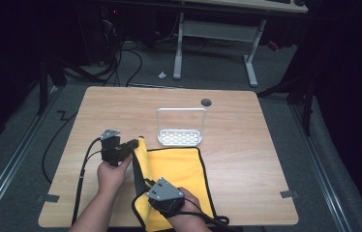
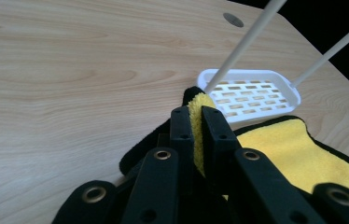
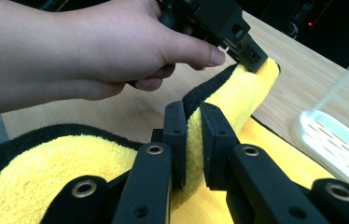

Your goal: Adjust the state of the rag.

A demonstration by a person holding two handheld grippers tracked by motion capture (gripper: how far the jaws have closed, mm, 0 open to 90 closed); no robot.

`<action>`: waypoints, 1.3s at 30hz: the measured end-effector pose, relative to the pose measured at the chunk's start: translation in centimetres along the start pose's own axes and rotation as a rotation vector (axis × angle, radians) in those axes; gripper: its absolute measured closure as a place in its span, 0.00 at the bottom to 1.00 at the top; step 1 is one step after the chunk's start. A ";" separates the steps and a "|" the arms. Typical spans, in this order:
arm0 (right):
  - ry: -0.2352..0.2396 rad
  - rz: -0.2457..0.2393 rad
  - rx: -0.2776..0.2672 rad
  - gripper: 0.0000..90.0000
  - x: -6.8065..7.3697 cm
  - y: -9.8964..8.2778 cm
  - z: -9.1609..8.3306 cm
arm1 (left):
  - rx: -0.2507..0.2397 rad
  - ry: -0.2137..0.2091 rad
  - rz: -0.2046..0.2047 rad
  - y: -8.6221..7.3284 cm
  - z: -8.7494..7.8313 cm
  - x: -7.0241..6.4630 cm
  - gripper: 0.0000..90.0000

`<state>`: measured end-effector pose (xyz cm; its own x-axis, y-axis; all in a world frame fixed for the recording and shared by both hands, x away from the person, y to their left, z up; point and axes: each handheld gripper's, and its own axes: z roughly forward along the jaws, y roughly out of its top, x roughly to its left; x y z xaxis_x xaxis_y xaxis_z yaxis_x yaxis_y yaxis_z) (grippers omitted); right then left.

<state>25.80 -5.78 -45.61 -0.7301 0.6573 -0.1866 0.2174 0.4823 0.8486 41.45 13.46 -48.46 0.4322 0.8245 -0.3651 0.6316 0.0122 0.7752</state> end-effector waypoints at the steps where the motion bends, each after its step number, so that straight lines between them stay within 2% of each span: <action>1: -0.006 0.010 0.000 0.91 -0.3 -0.2 -0.4 | 0.001 0.000 0.003 0.1 0.2 -0.3 0.93; 8: -0.047 0.029 0.004 0.91 -2.0 -1.7 -2.6 | 0.008 -0.017 0.029 0.5 1.8 -3.3 0.93; 12: -0.068 0.044 0.013 0.91 -3.0 -2.9 -3.9 | 0.022 -0.026 0.057 0.5 2.8 -5.1 0.92; 15: -0.084 0.054 0.029 0.91 -3.7 -3.9 -4.7 | 0.028 -0.033 0.054 0.4 3.7 -6.2 0.92; 21: -0.100 0.077 0.062 0.91 -4.9 -5.9 -5.9 | 0.046 -0.042 0.076 0.2 5.2 -8.1 0.92; 24: -0.112 0.087 0.076 0.91 -5.4 -6.7 -6.2 | 0.058 -0.035 0.079 0.1 6.1 -8.8 0.91; 27: -0.110 0.103 0.098 0.90 -5.8 -7.4 -6.2 | 0.086 -0.020 0.101 -0.2 7.1 -9.4 0.91; 31: -0.118 0.118 0.126 0.89 -6.2 -8.7 -6.1 | 0.107 -0.011 0.098 -0.5 8.1 -10.1 0.90; 36: -0.130 0.162 0.142 0.86 -7.1 -10.0 -6.4 | 0.124 -0.018 0.094 -0.7 9.0 -10.6 0.88; 39: -0.135 0.182 0.157 0.83 -7.5 -10.6 -6.6 | 0.125 -0.031 0.080 -0.8 9.4 -10.8 0.83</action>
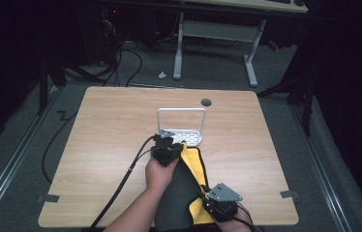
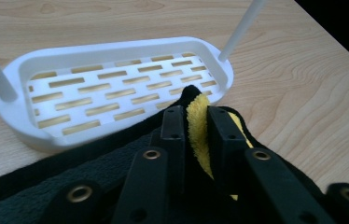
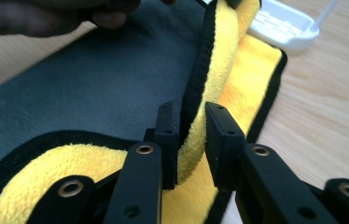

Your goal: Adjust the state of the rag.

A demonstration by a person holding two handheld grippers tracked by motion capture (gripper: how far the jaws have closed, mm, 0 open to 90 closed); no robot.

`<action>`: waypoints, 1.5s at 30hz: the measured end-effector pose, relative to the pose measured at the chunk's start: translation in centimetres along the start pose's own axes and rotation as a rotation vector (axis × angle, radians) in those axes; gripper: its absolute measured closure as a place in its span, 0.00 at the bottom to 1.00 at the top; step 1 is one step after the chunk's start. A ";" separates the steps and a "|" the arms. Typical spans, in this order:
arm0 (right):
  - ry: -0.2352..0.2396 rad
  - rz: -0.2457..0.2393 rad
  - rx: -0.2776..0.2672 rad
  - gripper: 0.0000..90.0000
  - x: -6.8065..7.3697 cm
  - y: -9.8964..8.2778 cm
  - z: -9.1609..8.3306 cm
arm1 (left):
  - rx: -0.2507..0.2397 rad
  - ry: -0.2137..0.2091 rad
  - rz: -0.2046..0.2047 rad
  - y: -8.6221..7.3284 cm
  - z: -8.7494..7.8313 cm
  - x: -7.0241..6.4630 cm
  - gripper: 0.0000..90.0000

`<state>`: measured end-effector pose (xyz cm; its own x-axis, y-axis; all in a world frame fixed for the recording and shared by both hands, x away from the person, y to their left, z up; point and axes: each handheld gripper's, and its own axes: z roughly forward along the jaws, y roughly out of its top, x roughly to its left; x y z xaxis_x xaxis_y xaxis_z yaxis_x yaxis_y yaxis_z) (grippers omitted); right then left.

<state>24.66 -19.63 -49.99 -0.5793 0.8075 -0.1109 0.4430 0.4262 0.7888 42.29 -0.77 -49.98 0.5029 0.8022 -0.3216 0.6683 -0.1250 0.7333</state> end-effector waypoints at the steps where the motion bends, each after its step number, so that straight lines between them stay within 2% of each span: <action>1: 0.003 0.003 0.002 0.82 -0.1 -0.2 0.0 | -0.001 -0.006 -0.006 0.0 0.1 -0.1 0.79; 4: -0.004 0.007 0.019 0.77 -0.4 -0.5 -0.2 | -0.006 -0.041 -0.014 -0.1 0.3 -0.3 0.71; 6: -0.016 0.013 0.021 0.74 -0.7 -0.8 -0.5 | -0.015 -0.051 -0.004 -0.2 0.3 -0.5 0.65; 9: -0.032 0.042 0.013 0.73 -1.4 -1.3 -1.1 | -0.028 -0.079 0.002 -0.3 0.2 -0.6 0.58; 12: -0.026 0.078 0.012 0.74 -2.1 -1.7 -1.4 | -0.046 -0.109 0.006 -0.2 -0.1 -0.8 0.54; 14: -0.023 0.088 0.014 0.75 -2.1 -1.9 -1.3 | -0.048 -0.122 0.002 -0.2 -0.1 -0.9 0.53; 22: -0.015 0.073 0.039 0.76 -1.8 -2.0 -0.5 | -0.068 -0.148 0.008 -0.2 -0.2 -1.2 0.50; 26: -0.013 0.073 0.041 0.77 -1.7 -2.1 -0.4 | -0.069 -0.139 0.020 -0.2 -0.4 -1.1 0.50; 30: -0.010 0.072 0.041 0.77 -1.8 -2.2 -0.3 | -0.054 -0.128 0.053 -0.6 -1.4 -0.7 0.54; 31: -0.010 0.071 0.044 0.77 -1.8 -2.2 -0.3 | -0.049 -0.127 0.057 -0.9 -1.7 -0.6 0.55; 34: -0.011 0.073 0.041 0.78 -1.9 -2.1 -0.2 | -0.015 -0.108 0.113 -2.1 -2.8 -0.3 0.64; 36: -0.013 0.071 0.041 0.78 -1.9 -2.2 -0.2 | -0.002 -0.109 0.129 -3.0 -3.7 -0.1 0.70; 41: -0.022 0.074 0.028 0.81 -2.0 -2.1 -0.3 | 0.033 -0.077 0.173 -6.3 -7.2 1.0 0.78; 43: -0.018 0.089 0.018 0.83 -2.3 -1.7 -0.2 | 0.053 -0.073 0.163 -8.0 -8.6 1.6 0.80; 45: -0.020 0.084 0.015 0.87 -2.6 -1.1 0.0 | 0.065 -0.066 0.157 -9.1 -9.1 2.2 0.83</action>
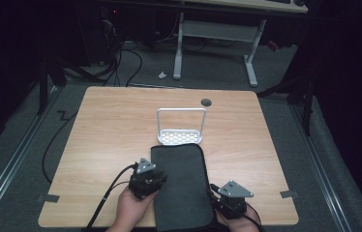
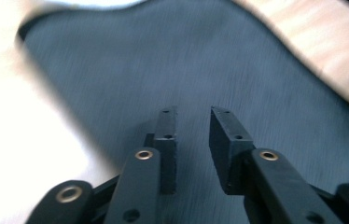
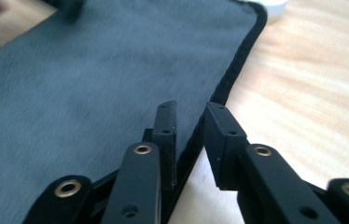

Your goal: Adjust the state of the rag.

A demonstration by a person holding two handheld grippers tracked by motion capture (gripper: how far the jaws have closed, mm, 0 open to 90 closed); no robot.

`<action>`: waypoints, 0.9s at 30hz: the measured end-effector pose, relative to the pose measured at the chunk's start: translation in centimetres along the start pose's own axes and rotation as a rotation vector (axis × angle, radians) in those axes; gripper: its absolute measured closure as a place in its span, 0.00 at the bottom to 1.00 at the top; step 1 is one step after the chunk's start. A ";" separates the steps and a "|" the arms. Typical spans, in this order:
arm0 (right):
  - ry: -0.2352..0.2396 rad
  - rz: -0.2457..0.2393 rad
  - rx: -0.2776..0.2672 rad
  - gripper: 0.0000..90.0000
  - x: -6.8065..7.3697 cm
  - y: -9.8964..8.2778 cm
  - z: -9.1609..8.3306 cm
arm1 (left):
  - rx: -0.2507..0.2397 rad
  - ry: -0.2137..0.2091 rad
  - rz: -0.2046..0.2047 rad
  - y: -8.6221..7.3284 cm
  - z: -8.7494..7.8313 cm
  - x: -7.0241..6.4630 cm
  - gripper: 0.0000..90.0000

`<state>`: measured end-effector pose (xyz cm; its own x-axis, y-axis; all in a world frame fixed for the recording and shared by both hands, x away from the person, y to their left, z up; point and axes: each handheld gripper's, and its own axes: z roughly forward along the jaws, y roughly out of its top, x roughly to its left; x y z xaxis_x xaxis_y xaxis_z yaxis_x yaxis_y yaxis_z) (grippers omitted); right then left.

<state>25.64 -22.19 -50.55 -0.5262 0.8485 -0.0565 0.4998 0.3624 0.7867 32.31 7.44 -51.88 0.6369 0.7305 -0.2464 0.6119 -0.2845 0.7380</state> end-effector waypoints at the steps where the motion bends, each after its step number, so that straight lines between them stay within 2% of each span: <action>1: 0.005 0.001 0.000 0.90 -0.1 0.5 0.2 | 0.011 -0.003 -0.008 -0.5 -0.1 0.2 0.84; 3: 0.005 -0.012 0.003 0.95 -0.3 1.5 1.0 | 0.019 -0.001 0.001 -1.2 0.1 0.6 0.86; 5: 0.001 -0.030 0.023 0.97 -0.3 2.4 2.2 | 0.020 -0.004 0.007 -1.2 0.1 0.6 0.87; 8: -0.019 -0.026 0.062 0.97 -0.7 3.6 4.7 | 0.027 -0.002 0.046 -1.1 0.2 0.6 0.87; 11: -0.048 -0.021 0.117 0.96 -1.2 3.7 6.7 | 0.027 -0.016 0.040 -1.1 0.0 1.0 0.88; 13: -0.041 -0.008 0.137 0.96 -1.4 3.4 7.2 | 0.030 -0.026 0.037 -1.3 -0.2 1.2 0.88; 17: -0.021 -0.025 0.133 0.95 -0.7 2.8 6.3 | 0.043 -0.034 0.055 -1.6 -0.8 1.2 0.88; 20: 0.001 -0.031 0.121 0.94 0.1 1.9 5.3 | 0.048 -0.056 0.044 -2.2 -1.4 1.1 0.88; 24: 0.024 -0.050 0.117 0.93 1.0 1.0 4.1 | 0.054 -0.068 0.069 -3.1 -2.3 0.6 0.88; 27: 0.033 -0.037 0.103 0.93 1.4 0.5 3.6 | 0.067 -0.073 0.076 -3.2 -2.6 0.4 0.85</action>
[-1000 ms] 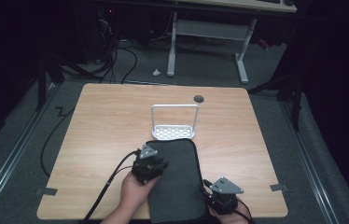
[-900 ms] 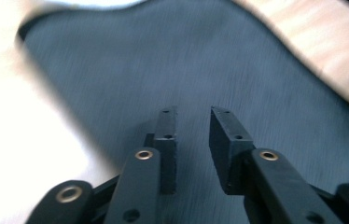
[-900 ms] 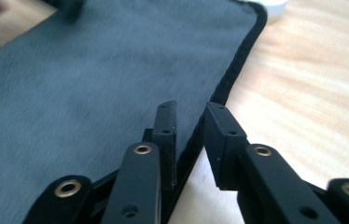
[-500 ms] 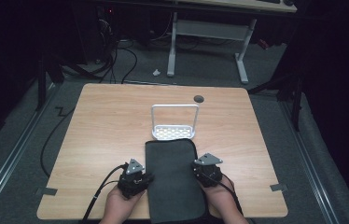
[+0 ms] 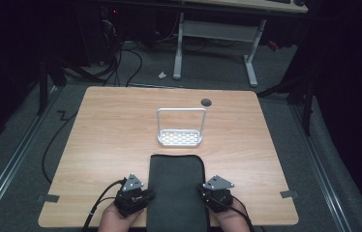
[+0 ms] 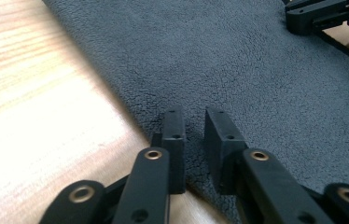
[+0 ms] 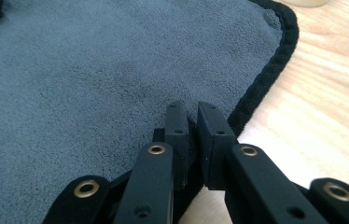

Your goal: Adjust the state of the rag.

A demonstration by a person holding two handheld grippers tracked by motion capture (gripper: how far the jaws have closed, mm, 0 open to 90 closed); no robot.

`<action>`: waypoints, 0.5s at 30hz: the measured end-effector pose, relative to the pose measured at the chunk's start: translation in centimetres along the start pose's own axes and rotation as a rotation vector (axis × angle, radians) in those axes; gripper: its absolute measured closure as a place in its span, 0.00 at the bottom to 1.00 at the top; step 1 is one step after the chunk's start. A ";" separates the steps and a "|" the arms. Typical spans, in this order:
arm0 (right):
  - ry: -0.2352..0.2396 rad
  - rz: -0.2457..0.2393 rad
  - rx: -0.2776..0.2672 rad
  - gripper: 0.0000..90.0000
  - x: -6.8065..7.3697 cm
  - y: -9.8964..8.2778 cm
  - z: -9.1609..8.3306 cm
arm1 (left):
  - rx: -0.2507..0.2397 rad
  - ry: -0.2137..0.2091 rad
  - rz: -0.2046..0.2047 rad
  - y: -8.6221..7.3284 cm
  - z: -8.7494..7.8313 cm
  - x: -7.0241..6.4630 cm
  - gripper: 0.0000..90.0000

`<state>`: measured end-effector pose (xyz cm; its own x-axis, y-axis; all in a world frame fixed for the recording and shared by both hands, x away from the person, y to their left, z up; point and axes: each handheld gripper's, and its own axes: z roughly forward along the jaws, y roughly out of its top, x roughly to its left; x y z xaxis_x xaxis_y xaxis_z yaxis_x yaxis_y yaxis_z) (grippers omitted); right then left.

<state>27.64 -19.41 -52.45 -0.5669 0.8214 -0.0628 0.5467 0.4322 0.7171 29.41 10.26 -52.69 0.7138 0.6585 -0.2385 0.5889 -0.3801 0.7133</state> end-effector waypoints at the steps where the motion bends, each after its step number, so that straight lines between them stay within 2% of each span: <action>1: 0.003 0.004 -0.006 0.93 0.1 -0.2 -0.1 | 0.002 -0.002 -0.005 0.1 0.0 0.2 0.84; 4: 0.002 0.007 -0.011 0.92 0.3 -0.2 -0.1 | -0.023 0.016 -0.037 1.0 0.0 1.2 0.79; 6: 0.004 0.001 -0.015 0.92 0.4 -0.3 0.0 | -0.052 0.057 -0.067 2.0 0.5 2.3 0.69; 9: 0.009 0.000 -0.017 0.92 0.3 -0.3 -0.1 | -0.091 0.075 -0.131 3.7 1.8 4.0 0.56; 11: 0.012 -0.003 -0.019 0.92 0.2 -0.4 -0.1 | -0.092 0.102 -0.154 4.8 2.7 4.8 0.49; 12: 0.015 -0.004 -0.019 0.92 0.2 -0.4 -0.1 | -0.095 0.123 -0.178 5.4 3.4 5.3 0.48; 14: 0.017 -0.008 -0.019 0.91 0.2 -0.4 -0.1 | -0.097 0.117 -0.219 6.1 4.3 6.0 0.45; 15: 0.019 -0.010 -0.018 0.91 0.2 -0.4 -0.1 | -0.089 0.129 -0.223 6.3 4.6 6.2 0.45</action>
<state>27.19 -19.44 -52.67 -0.5839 0.8099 -0.0569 0.5299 0.4332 0.7291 39.30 8.90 -52.69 0.5127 0.7991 -0.3140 0.6865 -0.1619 0.7089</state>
